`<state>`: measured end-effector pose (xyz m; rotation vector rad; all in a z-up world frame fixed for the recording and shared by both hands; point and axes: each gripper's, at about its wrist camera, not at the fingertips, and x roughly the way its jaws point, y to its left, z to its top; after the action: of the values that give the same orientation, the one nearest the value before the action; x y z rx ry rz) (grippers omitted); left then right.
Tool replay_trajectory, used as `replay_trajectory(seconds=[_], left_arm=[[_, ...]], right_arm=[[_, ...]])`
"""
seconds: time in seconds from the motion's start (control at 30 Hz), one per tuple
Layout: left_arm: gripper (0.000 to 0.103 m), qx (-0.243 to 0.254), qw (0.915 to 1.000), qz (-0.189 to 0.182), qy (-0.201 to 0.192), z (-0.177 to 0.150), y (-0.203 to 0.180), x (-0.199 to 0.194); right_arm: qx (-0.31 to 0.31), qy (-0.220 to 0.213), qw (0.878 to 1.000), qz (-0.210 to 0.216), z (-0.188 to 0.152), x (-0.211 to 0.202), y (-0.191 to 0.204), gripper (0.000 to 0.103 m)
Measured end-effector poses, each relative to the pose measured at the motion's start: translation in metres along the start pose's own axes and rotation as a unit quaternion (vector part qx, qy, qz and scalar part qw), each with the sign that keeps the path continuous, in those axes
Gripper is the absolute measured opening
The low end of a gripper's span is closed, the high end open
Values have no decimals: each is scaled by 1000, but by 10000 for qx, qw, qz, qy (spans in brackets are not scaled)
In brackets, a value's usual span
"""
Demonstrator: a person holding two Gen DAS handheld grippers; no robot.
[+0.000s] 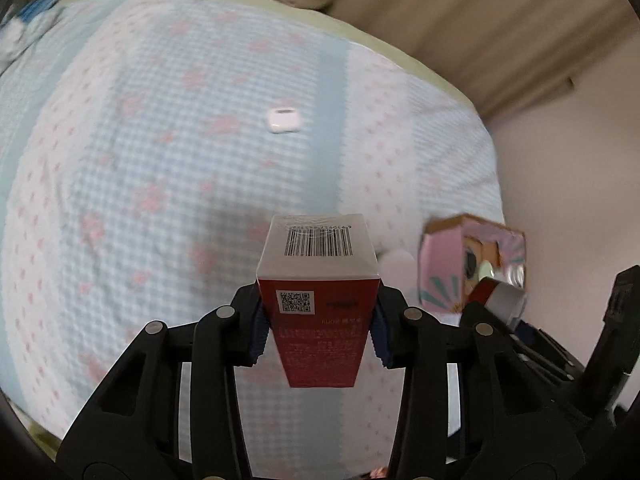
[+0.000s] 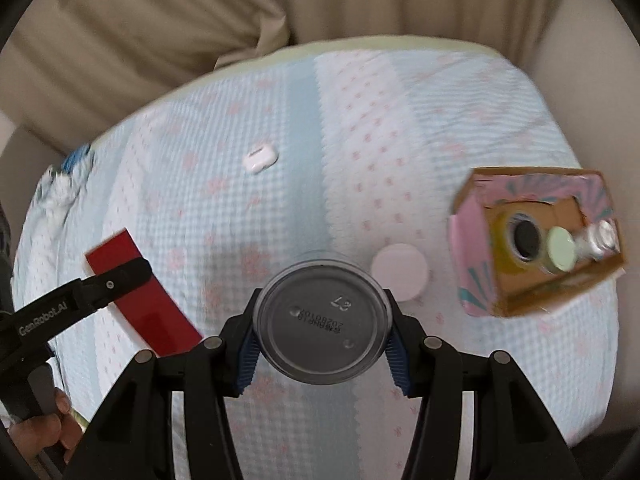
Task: Organize rigid objects
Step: 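Carry the red box and silver-lidded jar into the cardboard box and release them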
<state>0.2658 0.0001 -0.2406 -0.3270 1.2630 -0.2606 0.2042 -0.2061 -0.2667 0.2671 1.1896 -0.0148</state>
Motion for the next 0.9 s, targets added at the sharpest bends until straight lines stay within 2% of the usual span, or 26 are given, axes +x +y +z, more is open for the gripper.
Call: replay_trajectory(seconds=[0.27,0.47,0.7,0.9], left_arm=[[37,599,9978,-286,-74,-16,-75,-14],[37,671,9967,-436,-147,-22,-145,-11],[37,690,9958,-589,-127,-24,-234,18],[37,746,9954,-593,-80,-19,-294,61]], right_arm=[[481,-347,9982,-89,-23,-55,-56,50],[593,-437,9972,-117,-30,-82,-118,50],[696,-459,9962,-240,-18,-101,-208,50],[692,-398,9963,-322,3,-95,-277,50]])
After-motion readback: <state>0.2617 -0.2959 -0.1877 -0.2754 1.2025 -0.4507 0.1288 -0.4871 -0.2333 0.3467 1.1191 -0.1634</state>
